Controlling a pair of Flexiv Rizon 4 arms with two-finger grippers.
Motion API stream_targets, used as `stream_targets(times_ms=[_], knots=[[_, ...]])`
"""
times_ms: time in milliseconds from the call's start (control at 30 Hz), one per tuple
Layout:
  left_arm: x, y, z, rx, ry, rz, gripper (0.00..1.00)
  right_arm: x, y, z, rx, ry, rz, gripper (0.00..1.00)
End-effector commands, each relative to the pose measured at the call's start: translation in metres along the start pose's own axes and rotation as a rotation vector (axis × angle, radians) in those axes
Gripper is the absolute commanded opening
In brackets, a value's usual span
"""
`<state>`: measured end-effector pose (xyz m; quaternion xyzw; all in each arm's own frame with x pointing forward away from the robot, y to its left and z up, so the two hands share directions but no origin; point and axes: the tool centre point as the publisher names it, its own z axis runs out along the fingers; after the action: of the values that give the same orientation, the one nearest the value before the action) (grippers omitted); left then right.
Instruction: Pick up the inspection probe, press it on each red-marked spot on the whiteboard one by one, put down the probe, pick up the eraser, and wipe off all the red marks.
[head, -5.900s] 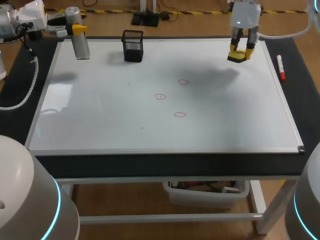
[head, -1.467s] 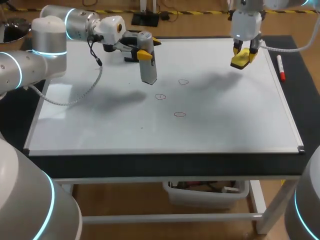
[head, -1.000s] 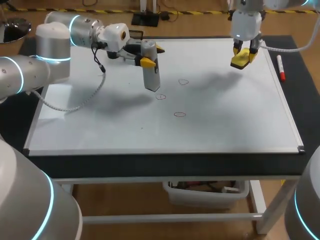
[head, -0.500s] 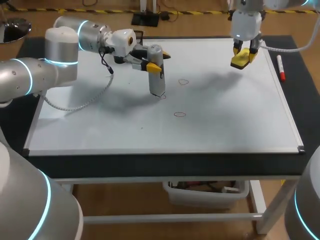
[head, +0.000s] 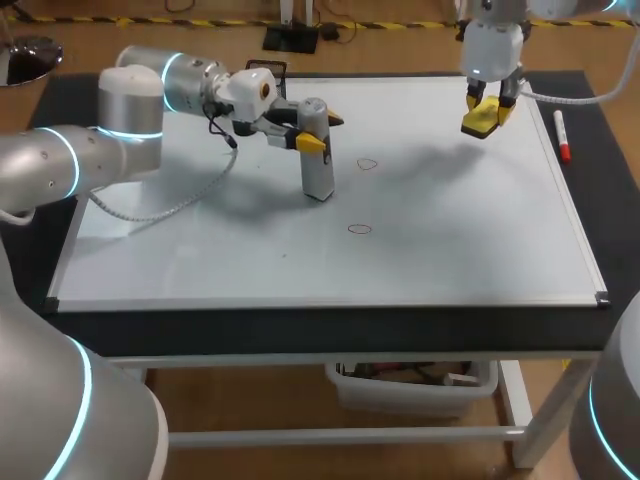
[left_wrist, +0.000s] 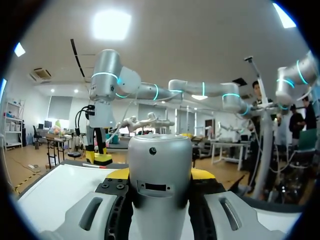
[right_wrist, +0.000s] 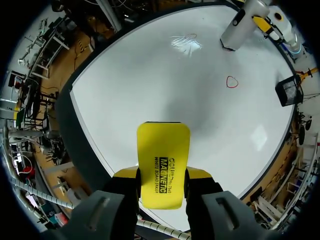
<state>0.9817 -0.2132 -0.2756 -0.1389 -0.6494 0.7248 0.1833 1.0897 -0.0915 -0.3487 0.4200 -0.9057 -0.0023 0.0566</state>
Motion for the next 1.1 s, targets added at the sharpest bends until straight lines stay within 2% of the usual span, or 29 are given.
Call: stream_targets(times_ms=[33,1100], knots=[[-0.0054,0.0036,-0.0009,0.008,0.015,-0.004,0.0,0.0013,0.0002,-0.0021,0.003,0.002,-0.001,0.0],[-0.0081,0.0019,0.0019,-0.006,0.027,-0.014,0.0,0.0013,0.0002,-0.0021,0.003,0.002,-0.001,0.0]])
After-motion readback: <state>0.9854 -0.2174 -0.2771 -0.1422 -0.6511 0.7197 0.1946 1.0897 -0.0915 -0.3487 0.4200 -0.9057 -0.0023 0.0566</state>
